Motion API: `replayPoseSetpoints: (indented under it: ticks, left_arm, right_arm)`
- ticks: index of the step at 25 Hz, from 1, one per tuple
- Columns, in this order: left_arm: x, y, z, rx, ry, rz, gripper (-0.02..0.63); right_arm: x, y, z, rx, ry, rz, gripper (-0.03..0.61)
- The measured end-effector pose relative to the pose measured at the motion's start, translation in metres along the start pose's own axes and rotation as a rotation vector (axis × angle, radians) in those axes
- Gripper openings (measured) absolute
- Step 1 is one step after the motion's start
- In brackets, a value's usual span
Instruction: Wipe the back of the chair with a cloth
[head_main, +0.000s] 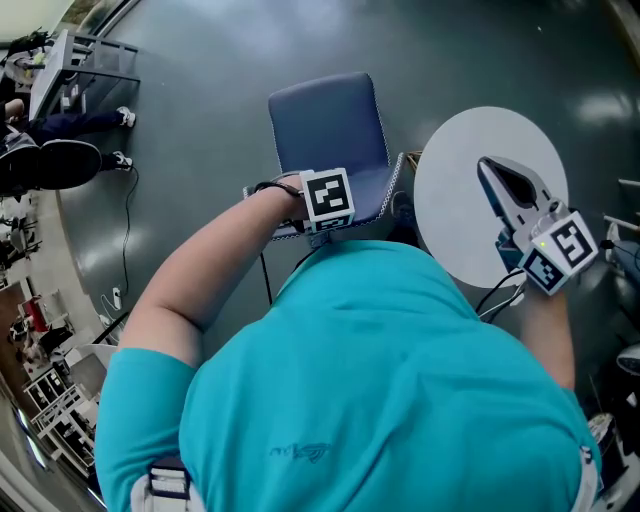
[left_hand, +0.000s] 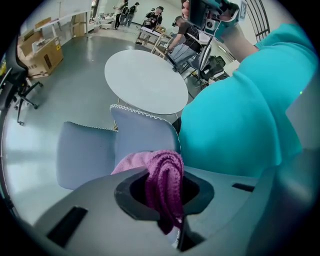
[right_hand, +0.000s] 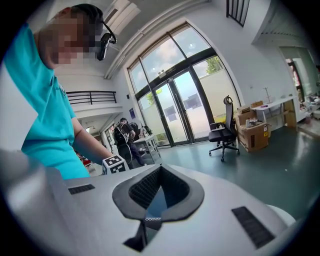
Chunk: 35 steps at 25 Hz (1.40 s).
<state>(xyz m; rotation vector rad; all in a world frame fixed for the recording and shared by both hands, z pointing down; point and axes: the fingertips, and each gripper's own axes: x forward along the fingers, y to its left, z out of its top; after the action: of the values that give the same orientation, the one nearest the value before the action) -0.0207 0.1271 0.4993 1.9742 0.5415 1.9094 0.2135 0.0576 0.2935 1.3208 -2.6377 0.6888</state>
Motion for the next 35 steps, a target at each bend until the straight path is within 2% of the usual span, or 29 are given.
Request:
replayPoseSetpoints:
  ticks: [5, 13, 19, 23, 26, 29, 32, 35]
  left_arm:
    - [0.006, 0.005, 0.025, 0.027, 0.007, 0.000, 0.058]
    - [0.011, 0.008, 0.063, 0.060, -0.025, -0.013, 0.058]
    - [0.011, 0.015, 0.103, -0.001, -0.158, -0.039, 0.058]
    - [-0.031, 0.039, 0.103, -0.060, -0.246, 0.024, 0.058]
    - [-0.060, 0.069, 0.065, -0.134, -0.255, 0.108, 0.058]
    - [-0.071, 0.100, -0.003, -0.202, -0.202, 0.203, 0.058]
    - [-0.068, 0.121, -0.081, -0.234, -0.083, 0.279, 0.058]
    - [-0.052, 0.135, -0.156, -0.226, 0.052, 0.322, 0.058]
  right_arm:
    - [-0.011, -0.011, -0.005, 0.007, -0.011, -0.018, -0.009]
    - [-0.024, -0.020, -0.010, 0.027, -0.016, -0.048, -0.009]
    - [-0.021, -0.029, -0.011, 0.036, -0.014, -0.048, -0.009]
    - [-0.009, -0.029, 0.003, 0.023, -0.007, -0.018, -0.009]
    - [0.009, -0.022, 0.007, 0.010, 0.000, 0.015, -0.009]
    - [0.039, -0.006, 0.009, -0.001, 0.013, 0.060, -0.009]
    - [0.068, 0.011, 0.008, -0.006, 0.036, 0.098, -0.009]
    - [0.098, 0.027, 0.005, -0.004, 0.060, 0.119, -0.009]
